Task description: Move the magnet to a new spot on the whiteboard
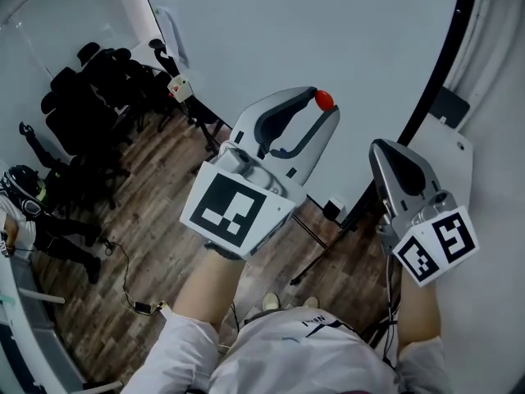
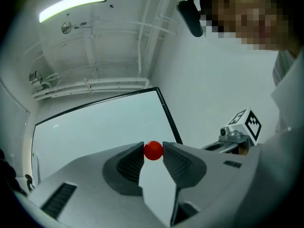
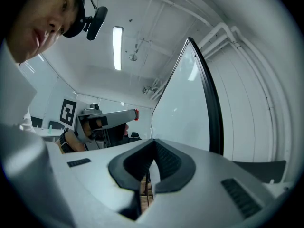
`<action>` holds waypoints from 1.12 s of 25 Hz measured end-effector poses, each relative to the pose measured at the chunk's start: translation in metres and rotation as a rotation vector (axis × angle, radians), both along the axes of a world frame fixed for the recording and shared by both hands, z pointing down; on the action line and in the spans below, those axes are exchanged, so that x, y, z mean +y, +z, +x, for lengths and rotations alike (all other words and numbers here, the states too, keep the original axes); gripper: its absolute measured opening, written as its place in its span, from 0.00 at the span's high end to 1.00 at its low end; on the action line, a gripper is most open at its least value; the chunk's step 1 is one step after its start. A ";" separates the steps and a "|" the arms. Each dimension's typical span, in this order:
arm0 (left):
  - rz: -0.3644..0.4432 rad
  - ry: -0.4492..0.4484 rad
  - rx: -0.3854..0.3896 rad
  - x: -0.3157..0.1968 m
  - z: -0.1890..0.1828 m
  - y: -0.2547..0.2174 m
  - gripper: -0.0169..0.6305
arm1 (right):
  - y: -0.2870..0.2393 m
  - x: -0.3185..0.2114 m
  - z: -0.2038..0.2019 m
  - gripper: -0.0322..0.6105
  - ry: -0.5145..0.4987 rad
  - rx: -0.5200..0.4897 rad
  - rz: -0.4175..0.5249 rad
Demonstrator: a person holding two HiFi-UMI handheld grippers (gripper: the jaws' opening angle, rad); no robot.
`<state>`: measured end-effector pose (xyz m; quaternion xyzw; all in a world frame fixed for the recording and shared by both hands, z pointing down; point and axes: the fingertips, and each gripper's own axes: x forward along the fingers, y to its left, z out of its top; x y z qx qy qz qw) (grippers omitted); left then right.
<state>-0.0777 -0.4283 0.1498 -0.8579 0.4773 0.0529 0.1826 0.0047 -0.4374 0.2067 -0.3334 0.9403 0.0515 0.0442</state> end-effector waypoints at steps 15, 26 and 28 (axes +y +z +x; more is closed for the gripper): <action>-0.085 0.030 0.067 0.004 -0.012 0.043 0.77 | 0.015 0.004 -0.014 0.94 0.055 0.010 0.029; -0.137 0.008 0.080 -0.002 -0.028 0.074 0.77 | 0.027 0.003 -0.023 0.94 0.060 0.000 0.013; -0.148 0.005 0.073 -0.006 -0.030 0.086 0.77 | 0.033 0.003 -0.027 0.94 0.062 0.001 0.004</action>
